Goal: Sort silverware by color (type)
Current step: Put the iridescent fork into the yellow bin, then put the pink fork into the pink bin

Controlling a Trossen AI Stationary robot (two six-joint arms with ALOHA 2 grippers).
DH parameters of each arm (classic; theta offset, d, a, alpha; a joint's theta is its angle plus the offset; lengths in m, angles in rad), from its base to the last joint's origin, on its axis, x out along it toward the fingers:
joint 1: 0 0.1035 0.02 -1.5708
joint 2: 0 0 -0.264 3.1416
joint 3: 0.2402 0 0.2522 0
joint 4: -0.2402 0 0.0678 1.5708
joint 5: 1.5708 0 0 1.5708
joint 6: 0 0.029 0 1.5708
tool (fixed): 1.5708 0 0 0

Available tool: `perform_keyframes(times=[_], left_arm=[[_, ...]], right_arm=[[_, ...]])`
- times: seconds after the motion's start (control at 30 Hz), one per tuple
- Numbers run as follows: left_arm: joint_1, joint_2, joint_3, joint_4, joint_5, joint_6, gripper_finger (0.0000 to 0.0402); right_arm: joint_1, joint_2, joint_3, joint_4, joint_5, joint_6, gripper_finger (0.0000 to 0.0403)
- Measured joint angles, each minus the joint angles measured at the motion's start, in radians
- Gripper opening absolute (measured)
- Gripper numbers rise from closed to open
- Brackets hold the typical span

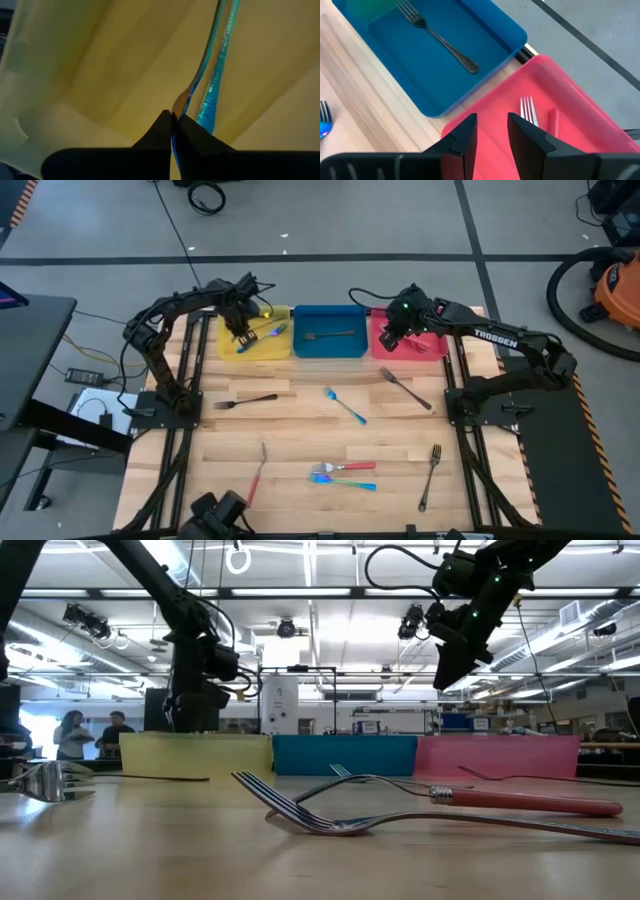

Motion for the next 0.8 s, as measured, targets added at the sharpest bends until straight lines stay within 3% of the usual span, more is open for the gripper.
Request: perform_keyframes(times=[0.23,0.5,0.63,0.8], left_arm=[[0.018,0.033,0.001,0.004,0.000,0.014,0.0043],[0.017,0.076,0.007,0.014,0.000,0.021,0.0050],[0.010,0.067,0.061,-0.032,-0.004,0.010,0.0062],[-0.028,0.067,0.193,-0.201,-0.007,-0.019,0.0076]], right_arm=[[0.000,0.000,0.000,-0.007,0.000,-0.021,0.0117],[0.000,0.000,0.000,0.008,0.000,-0.050,0.0117],[0.000,0.000,0.000,0.039,0.000,-0.052,0.0116],[0.007,0.000,0.000,0.082,-0.012,-0.053,0.0117]])
